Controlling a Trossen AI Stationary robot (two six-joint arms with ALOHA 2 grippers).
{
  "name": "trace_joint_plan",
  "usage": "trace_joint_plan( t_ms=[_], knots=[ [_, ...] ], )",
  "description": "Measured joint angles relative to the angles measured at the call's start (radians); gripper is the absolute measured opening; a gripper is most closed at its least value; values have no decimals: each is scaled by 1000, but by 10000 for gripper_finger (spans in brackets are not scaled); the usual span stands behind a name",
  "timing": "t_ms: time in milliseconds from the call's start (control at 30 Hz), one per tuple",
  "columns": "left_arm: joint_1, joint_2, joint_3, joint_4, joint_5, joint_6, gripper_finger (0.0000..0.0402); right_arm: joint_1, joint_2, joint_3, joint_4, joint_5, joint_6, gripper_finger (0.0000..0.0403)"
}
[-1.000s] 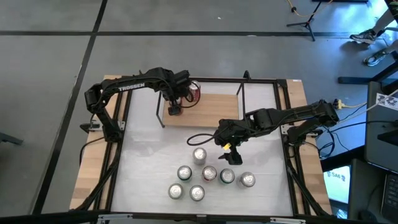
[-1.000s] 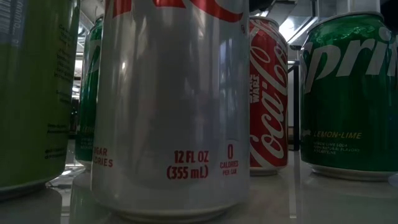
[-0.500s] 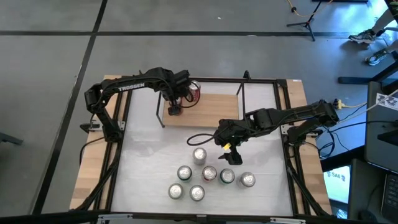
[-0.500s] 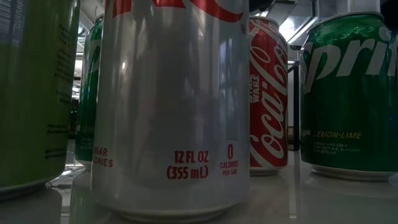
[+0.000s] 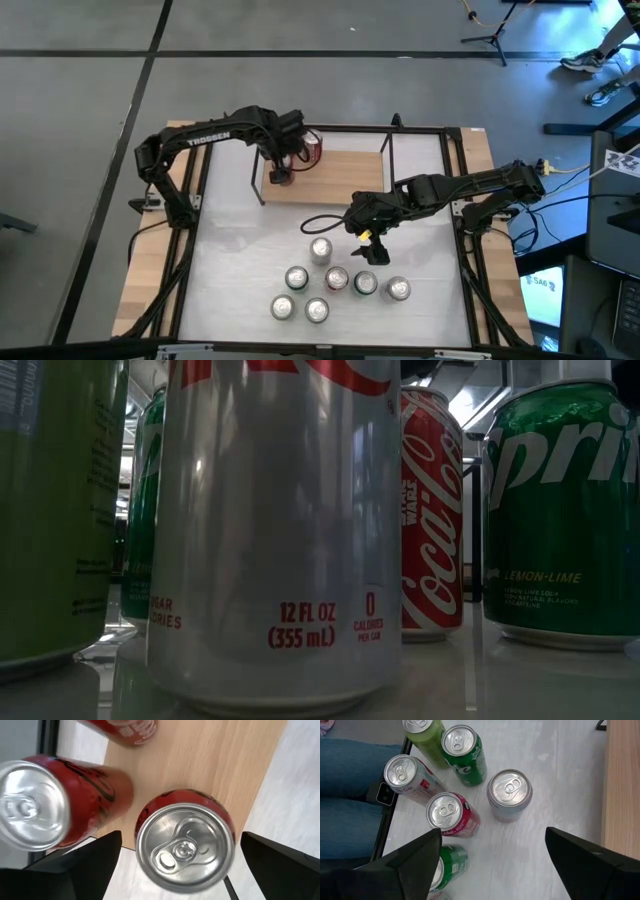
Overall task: Place canned beverage on shelf
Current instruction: Put the red white soda can on the shelf aligned with the other white soda can
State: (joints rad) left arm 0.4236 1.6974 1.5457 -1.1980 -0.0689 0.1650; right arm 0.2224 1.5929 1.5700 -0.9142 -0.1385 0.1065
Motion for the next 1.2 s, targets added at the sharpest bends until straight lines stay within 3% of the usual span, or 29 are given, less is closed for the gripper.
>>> trace_joint_plan(
  t_ms=[533, 700, 900, 1200],
  knots=[
    [-18, -16, 345, -138, 8, 1, 396, 0, 0, 0, 0, 0, 0, 351],
    [-84, -112, 352, -135, 11, -38, 396, 0, 0, 0, -1, 0, 0, 351],
    [-228, -326, 198, 9, 2, -131, 396, 0, 0, 0, -1, -3, 0, 351],
    [-449, -722, -312, 359, -156, -323, 396, 5, 0, 0, 72, -23, 0, 351]
  ],
)
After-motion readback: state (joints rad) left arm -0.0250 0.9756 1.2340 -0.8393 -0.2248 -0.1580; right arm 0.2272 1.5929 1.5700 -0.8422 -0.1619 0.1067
